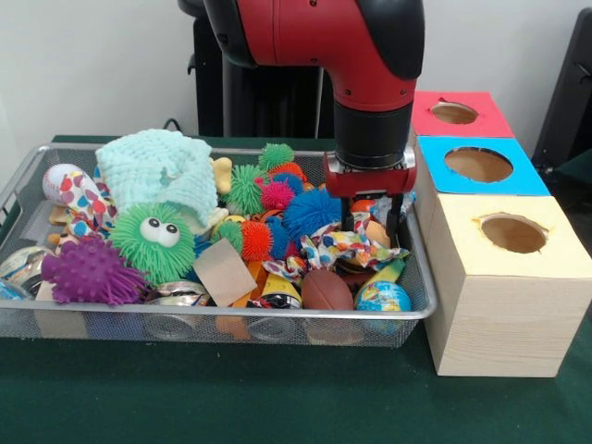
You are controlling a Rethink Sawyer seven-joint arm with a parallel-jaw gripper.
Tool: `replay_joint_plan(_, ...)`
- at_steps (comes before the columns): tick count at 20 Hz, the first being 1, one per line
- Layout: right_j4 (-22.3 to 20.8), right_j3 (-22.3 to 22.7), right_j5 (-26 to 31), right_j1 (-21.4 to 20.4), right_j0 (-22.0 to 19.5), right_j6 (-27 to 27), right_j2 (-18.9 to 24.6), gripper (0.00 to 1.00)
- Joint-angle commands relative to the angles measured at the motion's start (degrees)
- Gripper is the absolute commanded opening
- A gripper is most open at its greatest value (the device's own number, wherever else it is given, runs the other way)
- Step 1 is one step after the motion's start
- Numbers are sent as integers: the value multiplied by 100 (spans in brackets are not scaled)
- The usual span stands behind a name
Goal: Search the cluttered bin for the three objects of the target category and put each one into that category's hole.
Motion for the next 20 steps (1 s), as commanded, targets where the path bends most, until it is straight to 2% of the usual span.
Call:
replay_joint_plan(1, -459, -426, 216, 144, 296, 509, -414, 100)
replay_joint_plan(10, -247, -503, 303, 81, 563, 758, -703, 100)
replay_joint_plan(20, -152, -818, 832, 1, 747, 661, -980, 100)
